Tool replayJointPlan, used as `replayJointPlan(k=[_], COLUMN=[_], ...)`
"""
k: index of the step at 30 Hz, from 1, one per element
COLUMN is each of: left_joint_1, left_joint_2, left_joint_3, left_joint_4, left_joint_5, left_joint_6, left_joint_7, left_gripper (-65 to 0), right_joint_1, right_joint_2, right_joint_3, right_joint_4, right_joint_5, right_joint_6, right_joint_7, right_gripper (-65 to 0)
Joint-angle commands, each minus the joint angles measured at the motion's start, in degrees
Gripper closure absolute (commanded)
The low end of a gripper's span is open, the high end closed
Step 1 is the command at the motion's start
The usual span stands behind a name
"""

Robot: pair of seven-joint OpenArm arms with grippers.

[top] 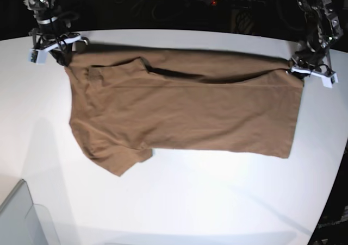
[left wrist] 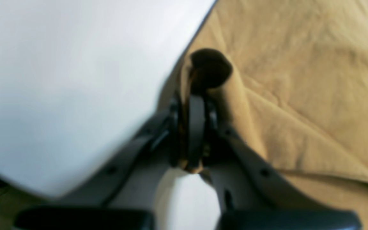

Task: Layout the t-shirt on the table in an organized manner, then fold the t-shirt properly
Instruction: 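Pull the lifted edge with both grippers away from the shirt body, then hold the edge with both grippers and drag the shirt taut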

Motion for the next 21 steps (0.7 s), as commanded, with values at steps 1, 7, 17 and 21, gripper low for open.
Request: replayJointPlan(k=[1,7,17,21], left_joint_1=[1.66,4.03,-9.68,-13.11], left_joint_2=[-0.09,-0.35,-1.23,-1.32], left_joint_3=[-0.80,-1.42,-5.37,-7.83], left_joint_4=[0.53,7.56,11.78,11.78], left_joint_5=[1.84,1.84,1.84,1.84], left_joint_6=[1.56,1.56,1.56,1.56], left_joint_7=[3.73,4.96,27.38,31.95], left_gripper=[0.0,0.0,0.0,0.0], right_joint_1=[-0.54,-0.37,5.26,6.40], right_joint_2=[0.50,0.58,2.61,2.69], right_joint_3=[0.30,0.21,0.74,1.35], right_joint_4=[1.00,1.97,7.86,7.86], right_joint_5=[0.21,0.29,0.21,0.47], right_joint_6=[0.34,0.43,0.43,0.34], right_joint_7=[1.21,0.86,-8.81,-9.78], right_gripper=[0.0,0.0,0.0,0.0])
